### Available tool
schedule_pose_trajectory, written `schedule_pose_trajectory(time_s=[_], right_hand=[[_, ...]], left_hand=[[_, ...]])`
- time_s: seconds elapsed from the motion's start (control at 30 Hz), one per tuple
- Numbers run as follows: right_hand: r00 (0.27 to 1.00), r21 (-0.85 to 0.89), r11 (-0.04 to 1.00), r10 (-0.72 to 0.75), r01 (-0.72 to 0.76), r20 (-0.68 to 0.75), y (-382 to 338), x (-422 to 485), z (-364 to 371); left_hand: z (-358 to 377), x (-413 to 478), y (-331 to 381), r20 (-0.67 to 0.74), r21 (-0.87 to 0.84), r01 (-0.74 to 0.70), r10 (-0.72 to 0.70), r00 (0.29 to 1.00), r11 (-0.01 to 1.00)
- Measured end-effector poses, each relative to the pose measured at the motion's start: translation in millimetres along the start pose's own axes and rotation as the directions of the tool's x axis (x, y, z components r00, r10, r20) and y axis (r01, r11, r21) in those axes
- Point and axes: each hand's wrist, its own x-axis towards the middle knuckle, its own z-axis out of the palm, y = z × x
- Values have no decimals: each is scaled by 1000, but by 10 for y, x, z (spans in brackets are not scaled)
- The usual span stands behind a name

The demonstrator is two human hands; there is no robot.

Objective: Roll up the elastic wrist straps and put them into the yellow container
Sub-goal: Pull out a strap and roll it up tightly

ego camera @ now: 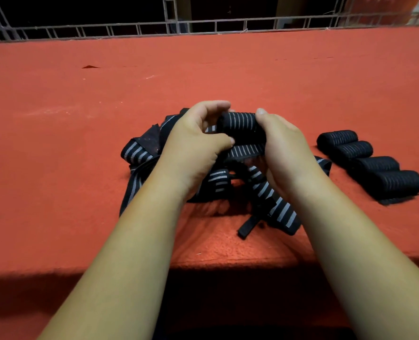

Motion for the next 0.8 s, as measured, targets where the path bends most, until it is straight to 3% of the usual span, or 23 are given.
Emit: schedule_pose_trajectory(time_s=[0.13,0.37,0.63,0.8], right_hand=[[998,105,993,-53,56,-36,-62,-22,-92],[995,144,985,-99,99,-3,-38,-11,-316],[994,-52,995,-92,89,-55,-95,8,-689],[979,-124,991,-65,41,-192,-125,16,-1023]], left_hand=[[93,-22,31,62,-96,125,-119,991,988],[267,-38,-42,15,-107,159,-158,987,982],[625,-57,-44,29,-55,177,-175,984,983],[973,40,-59,50,-7,185,-184,982,983]])
